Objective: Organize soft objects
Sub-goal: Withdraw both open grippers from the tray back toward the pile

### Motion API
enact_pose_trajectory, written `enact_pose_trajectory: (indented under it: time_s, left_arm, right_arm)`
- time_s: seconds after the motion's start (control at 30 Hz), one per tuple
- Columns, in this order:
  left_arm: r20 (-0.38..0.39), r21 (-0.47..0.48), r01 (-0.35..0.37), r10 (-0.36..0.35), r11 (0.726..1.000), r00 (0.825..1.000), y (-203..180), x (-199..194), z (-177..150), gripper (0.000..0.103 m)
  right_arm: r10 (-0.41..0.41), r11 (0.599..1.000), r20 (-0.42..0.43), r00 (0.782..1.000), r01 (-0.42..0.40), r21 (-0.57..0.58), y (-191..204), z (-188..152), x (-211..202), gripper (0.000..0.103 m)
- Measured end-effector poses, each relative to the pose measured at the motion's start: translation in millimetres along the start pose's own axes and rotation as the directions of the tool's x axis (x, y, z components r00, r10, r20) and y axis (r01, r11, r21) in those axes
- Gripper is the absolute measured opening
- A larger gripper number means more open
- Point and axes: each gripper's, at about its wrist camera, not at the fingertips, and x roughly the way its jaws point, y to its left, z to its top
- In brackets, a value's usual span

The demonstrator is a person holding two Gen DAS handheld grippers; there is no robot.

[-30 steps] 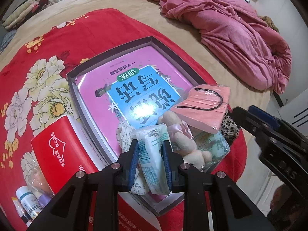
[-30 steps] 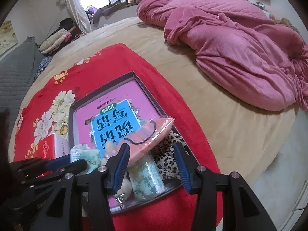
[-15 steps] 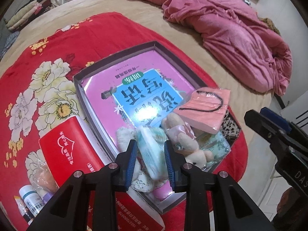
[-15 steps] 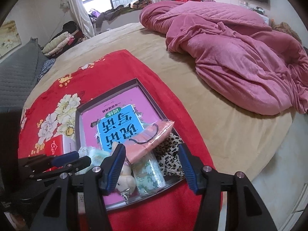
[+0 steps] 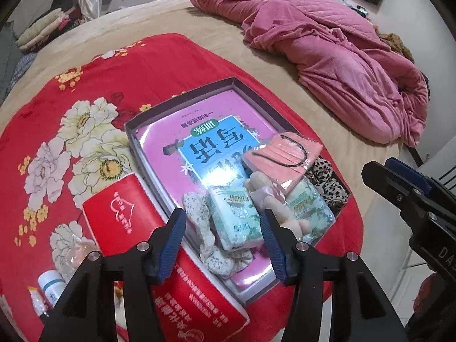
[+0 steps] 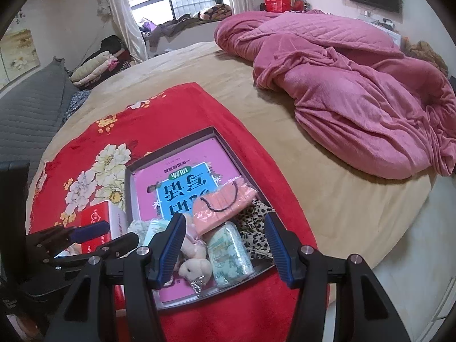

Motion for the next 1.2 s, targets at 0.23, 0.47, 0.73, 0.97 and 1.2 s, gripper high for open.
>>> enact_pose_trajectory:
  time_s: [0.23, 0.47, 0.73, 0.97, 1.2]
  left_arm:
    - [0.027, -0.005, -0.007, 0.007, 1.000, 1.000, 4.9, -18.6, -6.7, 0.057]
    - [0.071, -0.041, -0.018, 0.021, 0.999, 0.997, 14.6, -47.9, -14.3, 0.057]
    - [0.096, -0.068, -0.028, 0.035, 0.997, 0.995, 24.0, -76.6, -23.9, 0.057]
    - [0.098, -0.075, -0.061, 0.069, 0.995, 0.993, 31.2, -90.1, -40.6, 0.057]
    - [0.108, -0.075, -0.082, 0.090, 0.994, 0.990, 36.6, -108.9, -57.8, 0.057]
  right_arm:
    - [0.018, 1.000, 0.027, 0.999, -0.017, -0.025, 14.9, 0.0, -16.2, 0.057]
    - [0.020, 0.998, 0.070, 0.997, -0.016, -0.060, 30.7, 1.6, -34.3, 0.057]
    - [0.034, 0.997, 0.092, 0.995, -0.028, -0.065, 43.5, -2.0, -47.4, 0.058]
    - [0.058, 0.996, 0.113, 0.992, -0.049, -0.079, 55.2, -9.7, -59.9, 0.061]
    - [0.084, 0.994, 0.138, 0.987, -0.073, -0.086, 67.4, -12.3, -74.3, 0.066]
